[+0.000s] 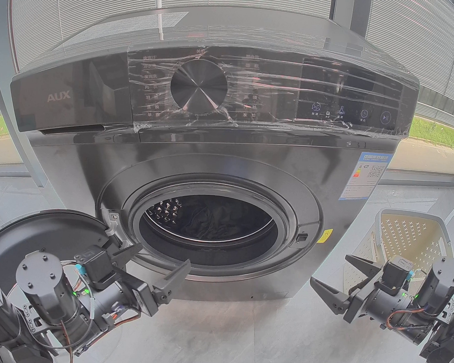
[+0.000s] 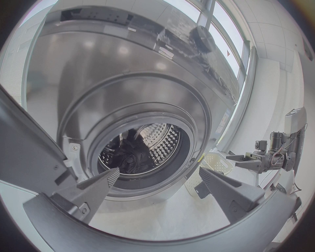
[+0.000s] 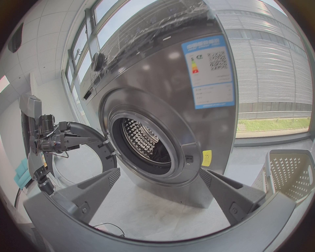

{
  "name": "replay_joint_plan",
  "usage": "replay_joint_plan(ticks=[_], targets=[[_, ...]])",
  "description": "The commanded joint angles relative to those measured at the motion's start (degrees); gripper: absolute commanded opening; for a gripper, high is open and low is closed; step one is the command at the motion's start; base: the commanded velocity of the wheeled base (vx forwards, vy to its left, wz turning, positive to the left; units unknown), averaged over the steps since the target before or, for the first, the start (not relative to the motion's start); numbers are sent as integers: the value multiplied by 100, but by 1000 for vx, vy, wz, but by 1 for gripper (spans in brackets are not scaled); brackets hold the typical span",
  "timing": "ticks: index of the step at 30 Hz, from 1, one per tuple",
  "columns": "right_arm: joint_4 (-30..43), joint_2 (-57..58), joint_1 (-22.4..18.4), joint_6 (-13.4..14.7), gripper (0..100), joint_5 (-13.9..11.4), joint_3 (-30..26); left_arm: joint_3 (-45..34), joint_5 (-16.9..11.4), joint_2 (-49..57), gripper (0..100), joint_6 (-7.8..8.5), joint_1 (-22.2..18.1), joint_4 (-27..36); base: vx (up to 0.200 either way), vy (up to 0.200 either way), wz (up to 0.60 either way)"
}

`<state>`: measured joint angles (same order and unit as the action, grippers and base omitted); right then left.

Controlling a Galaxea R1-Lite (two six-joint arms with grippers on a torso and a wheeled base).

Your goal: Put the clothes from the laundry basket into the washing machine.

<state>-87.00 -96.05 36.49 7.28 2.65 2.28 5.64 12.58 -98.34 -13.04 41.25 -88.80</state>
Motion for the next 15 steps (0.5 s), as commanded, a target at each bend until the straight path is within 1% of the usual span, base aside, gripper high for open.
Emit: replay_joint_plan(ticks=[1,3,4,5,9,11,13,14,15], targets=[[26,385,-221,2,100,17,-87,-248,43,412,100,48,-21,3,0,0,0],[26,447,-511,-51,100,-18,-184,-327,34,474,100,118,-117,3,0,0,0],[34,491,-572,-51,100,-36,-228,-353,43,509,100,153,-126,-6,-200,0,0],[34,535,-581,-42,100,-27,-228,-389,43,570,100,232,-126,3,-200,0,0],[52,833,-599,-60,100,8,-228,-494,34,869,100,417,-126,3,-200,0,0],[87,1036,-590,-77,100,26,-228,-529,34,1063,100,549,-126,3,-200,0,0],[333,1291,-590,-139,100,26,-228,-564,60,1300,100,663,-117,20,-200,0,0],[360,1308,-590,-148,100,17,-228,-564,60,1326,100,672,-109,20,-200,0,0],[790,1668,-529,-236,100,-18,-228,-564,69,1590,100,698,-74,117,-200,0,0]])
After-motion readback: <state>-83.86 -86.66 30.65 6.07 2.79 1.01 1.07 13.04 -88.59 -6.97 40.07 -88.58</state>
